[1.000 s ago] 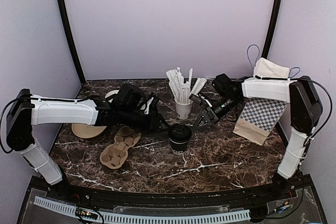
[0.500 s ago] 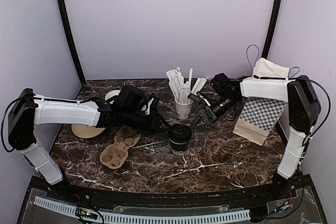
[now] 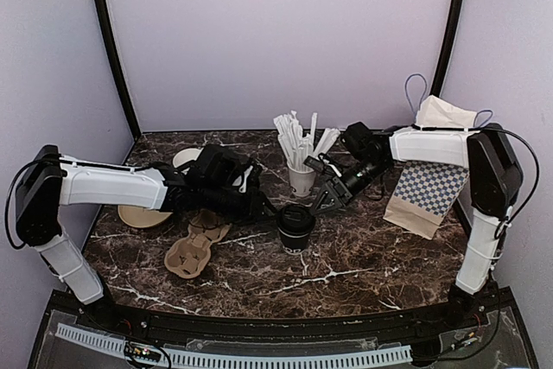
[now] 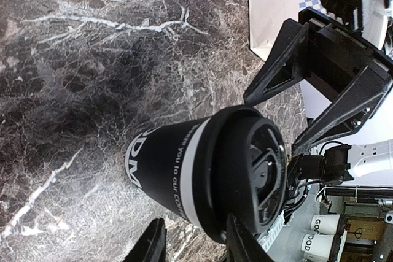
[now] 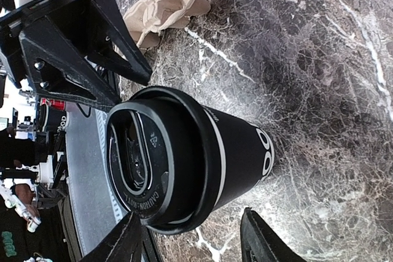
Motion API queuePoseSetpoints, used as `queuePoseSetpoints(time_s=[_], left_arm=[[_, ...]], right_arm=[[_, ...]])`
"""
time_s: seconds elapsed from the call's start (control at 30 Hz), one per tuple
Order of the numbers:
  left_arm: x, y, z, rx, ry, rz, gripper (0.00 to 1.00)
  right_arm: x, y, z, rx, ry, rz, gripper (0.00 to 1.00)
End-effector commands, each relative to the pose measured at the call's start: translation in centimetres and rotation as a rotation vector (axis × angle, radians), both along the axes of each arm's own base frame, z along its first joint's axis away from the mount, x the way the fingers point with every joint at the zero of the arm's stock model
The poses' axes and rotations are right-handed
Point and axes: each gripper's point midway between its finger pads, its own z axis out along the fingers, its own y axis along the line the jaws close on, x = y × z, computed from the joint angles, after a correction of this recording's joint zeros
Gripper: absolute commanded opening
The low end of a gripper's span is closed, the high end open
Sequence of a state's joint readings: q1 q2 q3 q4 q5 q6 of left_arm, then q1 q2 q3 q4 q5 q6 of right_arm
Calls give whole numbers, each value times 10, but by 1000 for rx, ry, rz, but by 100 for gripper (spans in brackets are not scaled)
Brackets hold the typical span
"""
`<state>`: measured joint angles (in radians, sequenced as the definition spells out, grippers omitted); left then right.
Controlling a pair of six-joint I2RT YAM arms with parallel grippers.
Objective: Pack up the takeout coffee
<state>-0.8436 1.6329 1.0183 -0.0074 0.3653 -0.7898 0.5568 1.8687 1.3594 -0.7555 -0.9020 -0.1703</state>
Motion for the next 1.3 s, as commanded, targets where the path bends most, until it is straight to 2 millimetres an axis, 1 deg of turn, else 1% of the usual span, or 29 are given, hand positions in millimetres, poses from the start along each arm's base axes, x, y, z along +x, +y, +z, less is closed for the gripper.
queuePoseSetpoints(time_s=[0.0, 0.2, 0.33, 0.53, 0.67, 0.77, 0.97, 1.13, 1.27], left_arm=[[-3, 4, -15, 16, 32, -14, 36], [-1, 9, -28, 37, 49, -14, 35], [-1, 12, -32, 47, 52, -14, 34], [-5, 12, -42, 58, 75, -35, 33], [-10, 16, -58, 101, 109, -50, 33], [-15, 25, -77, 166, 131, -58, 33], [-29, 43, -111, 259, 186, -77, 32], [-38, 55, -133, 311, 220, -85, 31], [-41, 60, -141, 333, 231, -85, 31]], right_arm=[[-3, 7, 1, 16, 11, 19, 54], [-4, 7, -5, 10, 25, 21, 52], [-5, 7, -9, 5, 34, 20, 51], [-6, 5, -21, -22, 52, 13, 49], [-7, 3, -27, -40, 59, 9, 49], [-6, 1, -33, -58, 61, 1, 49], [-5, -8, -54, -138, 53, -20, 48], [-12, -8, -56, -131, 68, -4, 48], [-11, -10, -62, -163, 56, -10, 49]])
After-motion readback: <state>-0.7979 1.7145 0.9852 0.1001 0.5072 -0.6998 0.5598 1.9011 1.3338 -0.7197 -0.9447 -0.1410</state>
